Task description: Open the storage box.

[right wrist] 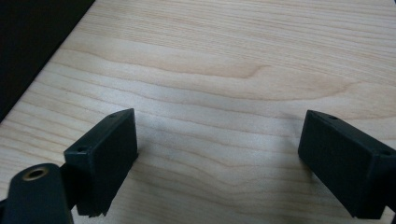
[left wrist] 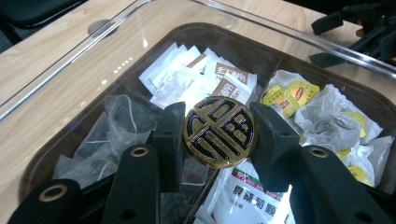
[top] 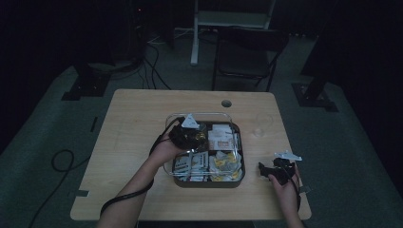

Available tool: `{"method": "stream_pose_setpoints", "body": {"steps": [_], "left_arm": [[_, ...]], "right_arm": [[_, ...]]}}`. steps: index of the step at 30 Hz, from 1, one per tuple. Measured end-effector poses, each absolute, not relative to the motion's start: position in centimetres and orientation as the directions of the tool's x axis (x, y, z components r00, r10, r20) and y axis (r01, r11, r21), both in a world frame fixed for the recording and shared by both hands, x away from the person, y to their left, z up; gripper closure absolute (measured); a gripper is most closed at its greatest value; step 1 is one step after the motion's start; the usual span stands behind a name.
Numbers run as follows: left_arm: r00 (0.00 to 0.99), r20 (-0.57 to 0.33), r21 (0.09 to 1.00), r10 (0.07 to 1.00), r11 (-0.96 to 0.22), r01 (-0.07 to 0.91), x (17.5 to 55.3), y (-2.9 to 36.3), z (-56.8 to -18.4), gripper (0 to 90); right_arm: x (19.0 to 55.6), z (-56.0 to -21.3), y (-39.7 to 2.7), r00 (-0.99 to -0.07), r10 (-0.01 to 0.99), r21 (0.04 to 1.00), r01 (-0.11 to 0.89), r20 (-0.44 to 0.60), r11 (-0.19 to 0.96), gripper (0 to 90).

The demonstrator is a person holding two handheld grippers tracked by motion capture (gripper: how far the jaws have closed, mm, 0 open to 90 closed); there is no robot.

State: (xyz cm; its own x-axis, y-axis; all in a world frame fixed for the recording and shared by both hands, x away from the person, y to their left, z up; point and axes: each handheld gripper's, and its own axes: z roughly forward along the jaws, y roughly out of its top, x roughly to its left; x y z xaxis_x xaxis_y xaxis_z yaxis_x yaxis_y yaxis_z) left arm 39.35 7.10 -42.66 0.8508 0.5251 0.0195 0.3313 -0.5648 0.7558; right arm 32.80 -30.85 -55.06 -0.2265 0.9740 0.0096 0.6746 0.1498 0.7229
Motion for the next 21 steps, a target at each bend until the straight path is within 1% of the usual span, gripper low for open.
{"method": "stream_pose_setpoints", "body": {"steps": [7, 21], "left_arm": [[0.842, 0.023, 0.758, 0.539, -0.559, 0.336, 39.3, 8.6, -42.3, 59.6], [0.797, 0.009, 0.767, 0.604, -0.516, 0.382, 39.3, 12.4, -42.1, 59.6]], "right_arm": [[32.8, -55.1, -30.8, -0.226, 0.974, 0.723, 0.674, 0.01, 0.15, 11.4], [32.8, -55.1, -30.8, -0.226, 0.974, 0.723, 0.675, 0.01, 0.149, 11.4]]}}
